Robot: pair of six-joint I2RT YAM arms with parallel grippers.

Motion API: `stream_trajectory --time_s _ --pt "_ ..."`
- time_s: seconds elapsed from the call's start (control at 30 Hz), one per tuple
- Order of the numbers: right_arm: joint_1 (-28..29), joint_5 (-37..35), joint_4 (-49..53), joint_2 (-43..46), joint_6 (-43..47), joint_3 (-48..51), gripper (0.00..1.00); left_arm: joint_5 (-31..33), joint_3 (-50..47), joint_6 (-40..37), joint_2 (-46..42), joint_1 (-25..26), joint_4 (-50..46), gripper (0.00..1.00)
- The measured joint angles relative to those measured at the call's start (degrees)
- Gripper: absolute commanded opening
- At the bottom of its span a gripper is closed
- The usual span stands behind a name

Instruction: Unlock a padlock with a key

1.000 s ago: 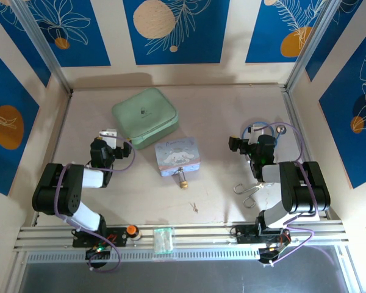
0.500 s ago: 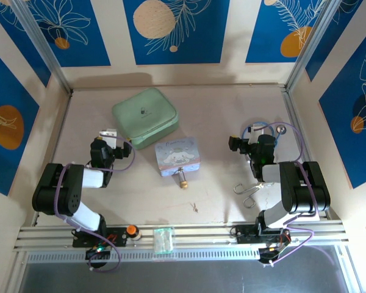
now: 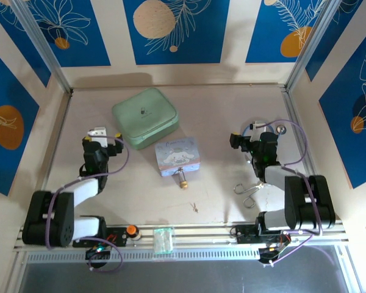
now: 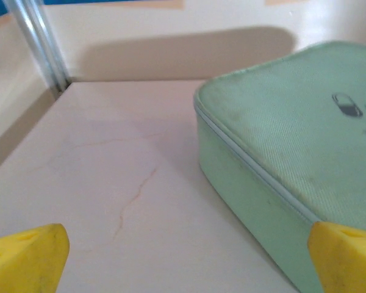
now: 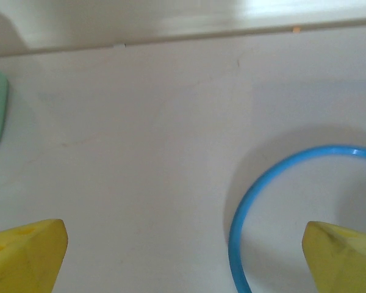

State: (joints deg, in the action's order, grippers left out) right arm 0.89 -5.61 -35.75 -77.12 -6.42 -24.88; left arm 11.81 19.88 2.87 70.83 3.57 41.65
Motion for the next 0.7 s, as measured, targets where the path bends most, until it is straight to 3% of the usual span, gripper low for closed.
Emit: stream_trajectory --time_s 0.23,0.47,0.57,0.7 --pt "-0.1 -0.6 16.4 13.3 -8.1 -5.6 0.99 -1.3 1.9 13.4 -10.8 -0.1 -9.7 1.0" --pt "-2.0 7.0 32.3 19.2 -17.2 -10.5 0.99 -13.6 1.2 27.9 -17.1 -0.1 -14.1 1.0" --pt "1.7 9.0 39.1 19.6 -18.6 -10.6 0.99 -18.1 0.7 32.8 -20.5 -0.1 -16.7 1.0" --pt "13.4 7.1 47.9 19.6 -19.2 -10.8 0.99 -22.2 0.9 37.4 -23.5 1.4 -22.4 1.0"
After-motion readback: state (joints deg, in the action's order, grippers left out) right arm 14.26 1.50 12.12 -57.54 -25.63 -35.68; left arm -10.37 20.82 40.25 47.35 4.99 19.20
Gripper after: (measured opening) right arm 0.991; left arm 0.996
